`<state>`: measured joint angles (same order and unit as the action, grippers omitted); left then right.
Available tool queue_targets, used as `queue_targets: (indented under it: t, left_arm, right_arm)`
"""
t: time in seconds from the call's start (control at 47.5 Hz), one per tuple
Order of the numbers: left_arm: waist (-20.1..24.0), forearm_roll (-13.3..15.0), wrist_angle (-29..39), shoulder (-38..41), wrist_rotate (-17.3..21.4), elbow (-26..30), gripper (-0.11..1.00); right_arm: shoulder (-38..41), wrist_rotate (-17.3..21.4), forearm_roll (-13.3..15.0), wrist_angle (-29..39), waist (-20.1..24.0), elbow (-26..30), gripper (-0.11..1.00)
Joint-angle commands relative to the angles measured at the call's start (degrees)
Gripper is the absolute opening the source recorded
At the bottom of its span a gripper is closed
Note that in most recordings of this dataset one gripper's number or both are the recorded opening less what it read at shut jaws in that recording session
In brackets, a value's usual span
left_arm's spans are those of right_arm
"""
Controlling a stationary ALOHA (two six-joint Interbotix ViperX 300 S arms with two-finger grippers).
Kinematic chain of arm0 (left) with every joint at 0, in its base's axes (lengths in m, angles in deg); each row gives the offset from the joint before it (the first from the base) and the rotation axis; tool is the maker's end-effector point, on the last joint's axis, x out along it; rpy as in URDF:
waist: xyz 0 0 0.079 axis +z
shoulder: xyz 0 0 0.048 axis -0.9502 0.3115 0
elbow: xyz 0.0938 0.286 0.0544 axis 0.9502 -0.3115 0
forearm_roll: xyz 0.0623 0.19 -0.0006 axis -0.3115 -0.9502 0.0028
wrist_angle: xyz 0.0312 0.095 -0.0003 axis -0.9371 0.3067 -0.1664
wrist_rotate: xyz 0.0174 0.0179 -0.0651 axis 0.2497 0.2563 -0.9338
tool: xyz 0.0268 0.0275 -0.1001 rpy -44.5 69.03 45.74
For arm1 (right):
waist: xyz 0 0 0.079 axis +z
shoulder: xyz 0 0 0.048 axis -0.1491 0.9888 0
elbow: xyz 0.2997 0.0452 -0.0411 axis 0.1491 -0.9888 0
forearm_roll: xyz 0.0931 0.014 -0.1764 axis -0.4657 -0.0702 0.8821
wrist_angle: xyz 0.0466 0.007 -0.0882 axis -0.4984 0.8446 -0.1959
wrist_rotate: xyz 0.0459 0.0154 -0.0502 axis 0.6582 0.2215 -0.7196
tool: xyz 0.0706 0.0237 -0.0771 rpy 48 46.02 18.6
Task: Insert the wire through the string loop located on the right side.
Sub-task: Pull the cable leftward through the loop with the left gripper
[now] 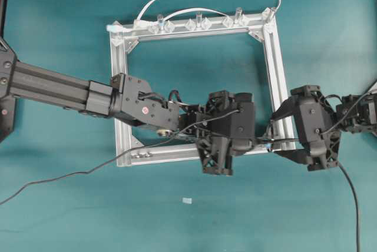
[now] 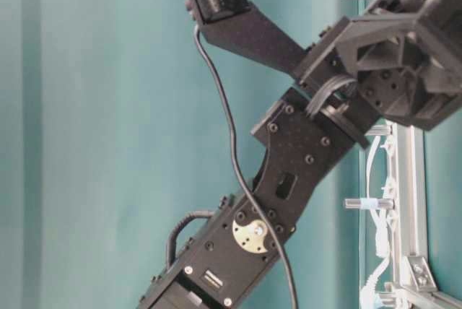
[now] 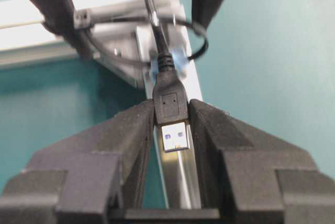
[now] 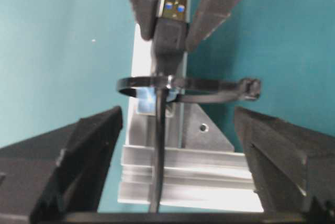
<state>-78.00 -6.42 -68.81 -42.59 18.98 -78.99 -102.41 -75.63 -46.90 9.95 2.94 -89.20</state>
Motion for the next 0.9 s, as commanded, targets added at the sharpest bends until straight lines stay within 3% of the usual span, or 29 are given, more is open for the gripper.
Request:
queue_targets:
  t: [0.0, 0.252, 0.379, 0.484, 0.884]
  left_arm:
    - [-0.4, -0.3, 2.0, -5.6, 0.2, -2.1, 0.27]
    - [-2.5, 0.0, 4.0, -15.8, -0.4, -15.6, 0.27]
    - [-3.7, 0.1, 4.8, -20.2, -2.5, -21.7, 0.27]
    - [-4.7, 0.0, 4.9, -22.5, -4.3, -25.0, 0.27]
    - [-6.4, 0.1, 7.8, -27.3, -4.7, -31.7, 0.27]
  right_arm:
    - [-1.0, 0.0, 0.0, -0.2, 0.1, 0.4, 0.95]
    - [-1.1, 0.0, 0.0, -0.2, 0.1, 0.4, 0.95]
    - [-1.1, 0.0, 0.0, -0.2, 0.1, 0.4, 0.95]
    - [-1.1, -0.1, 0.0, -0.2, 0.2, 0.6, 0.95]
    - [-1.1, 0.0, -0.1, -0.1, 0.1, 1.0, 0.94]
